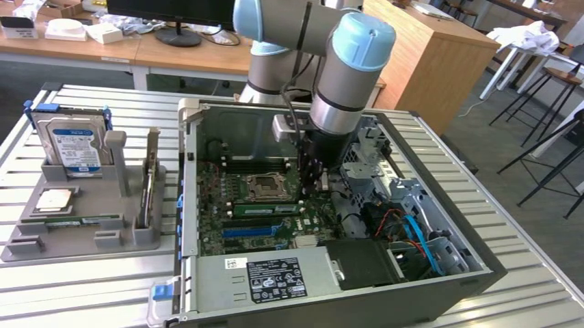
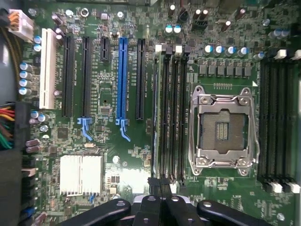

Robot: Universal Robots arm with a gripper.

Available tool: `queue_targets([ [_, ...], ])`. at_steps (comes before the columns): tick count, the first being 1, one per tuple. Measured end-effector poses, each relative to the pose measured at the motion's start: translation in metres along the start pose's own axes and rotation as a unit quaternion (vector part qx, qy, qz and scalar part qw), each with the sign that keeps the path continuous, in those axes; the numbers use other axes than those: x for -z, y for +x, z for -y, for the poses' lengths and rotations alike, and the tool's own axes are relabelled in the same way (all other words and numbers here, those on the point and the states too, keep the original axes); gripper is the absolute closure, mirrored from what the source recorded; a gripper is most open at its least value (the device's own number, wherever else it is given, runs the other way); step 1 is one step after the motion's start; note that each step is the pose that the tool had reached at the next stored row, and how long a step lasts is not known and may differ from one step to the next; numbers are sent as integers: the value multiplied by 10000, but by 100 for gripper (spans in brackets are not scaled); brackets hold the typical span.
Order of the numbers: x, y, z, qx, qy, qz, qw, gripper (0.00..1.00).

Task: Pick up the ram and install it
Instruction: 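Press down the ram until it locks into place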

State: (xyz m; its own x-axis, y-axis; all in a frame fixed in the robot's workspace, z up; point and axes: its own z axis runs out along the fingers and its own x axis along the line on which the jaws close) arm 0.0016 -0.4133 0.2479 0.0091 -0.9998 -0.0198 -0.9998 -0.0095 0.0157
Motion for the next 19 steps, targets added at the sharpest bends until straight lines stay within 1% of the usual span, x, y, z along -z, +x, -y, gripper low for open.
queue_targets([
  [7, 185, -4, -3, 0, 0, 0, 10000, 90],
  [12, 290, -6, -5, 0, 0, 0, 10000, 90],
  [19, 297, -6, -5, 0, 0, 0, 10000, 90],
])
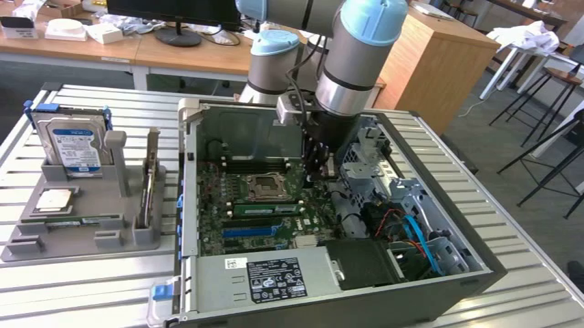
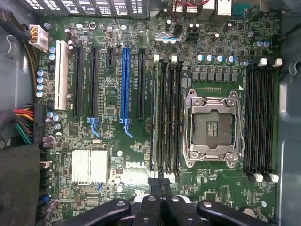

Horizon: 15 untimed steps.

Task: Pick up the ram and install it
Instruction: 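Press down the ram until it locks into place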

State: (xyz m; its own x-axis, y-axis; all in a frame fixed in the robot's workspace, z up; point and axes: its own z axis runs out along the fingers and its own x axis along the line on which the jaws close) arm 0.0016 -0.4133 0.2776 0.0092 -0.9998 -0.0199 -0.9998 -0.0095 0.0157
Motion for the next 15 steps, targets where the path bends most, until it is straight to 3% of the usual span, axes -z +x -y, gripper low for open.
queue_targets([
  [5, -1, 0, -60, 0, 0, -1, 10000, 90],
  [15, -11, -3, -316, -6, 3, 0, 10000, 90],
])
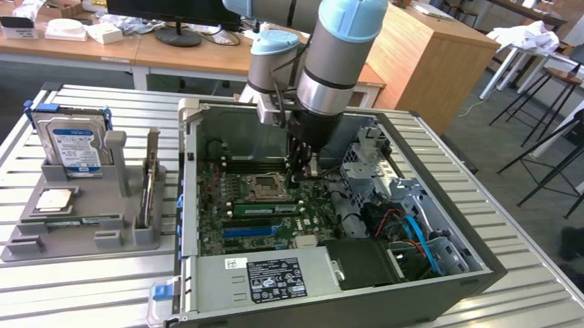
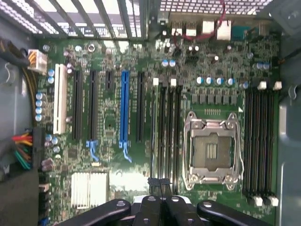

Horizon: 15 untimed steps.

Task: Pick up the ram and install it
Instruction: 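Press down the ram until it locks into place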

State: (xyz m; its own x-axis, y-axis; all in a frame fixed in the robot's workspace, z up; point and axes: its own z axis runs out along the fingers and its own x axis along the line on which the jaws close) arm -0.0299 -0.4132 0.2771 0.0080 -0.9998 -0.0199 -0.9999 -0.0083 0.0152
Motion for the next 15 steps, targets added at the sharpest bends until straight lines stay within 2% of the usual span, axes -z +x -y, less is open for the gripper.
queue_targets([
  [8, -7, -1, -174, -2, 0, 0, 10000, 90],
  [15, -13, -2, -274, -3, 0, 0, 10000, 90],
])
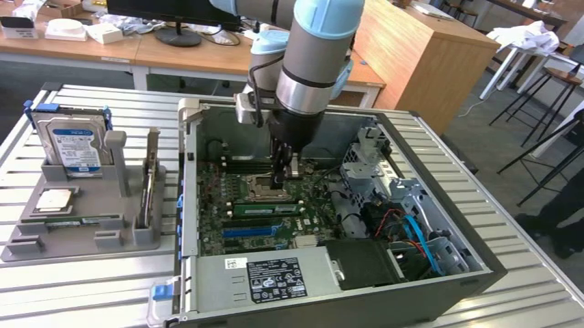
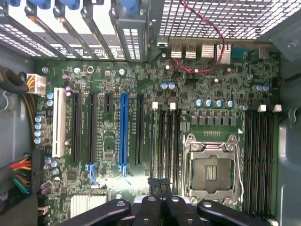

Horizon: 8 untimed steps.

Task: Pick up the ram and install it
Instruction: 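Press down the ram until it locks into place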

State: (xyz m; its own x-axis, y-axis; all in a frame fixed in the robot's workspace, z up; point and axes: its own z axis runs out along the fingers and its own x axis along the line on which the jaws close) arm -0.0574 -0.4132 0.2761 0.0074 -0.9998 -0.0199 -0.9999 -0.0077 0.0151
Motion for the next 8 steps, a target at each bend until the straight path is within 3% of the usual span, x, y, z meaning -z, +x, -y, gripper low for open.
queue_targets([
  [8, -10, 0, -97, 0, 0, 0, 10000, 90],
])
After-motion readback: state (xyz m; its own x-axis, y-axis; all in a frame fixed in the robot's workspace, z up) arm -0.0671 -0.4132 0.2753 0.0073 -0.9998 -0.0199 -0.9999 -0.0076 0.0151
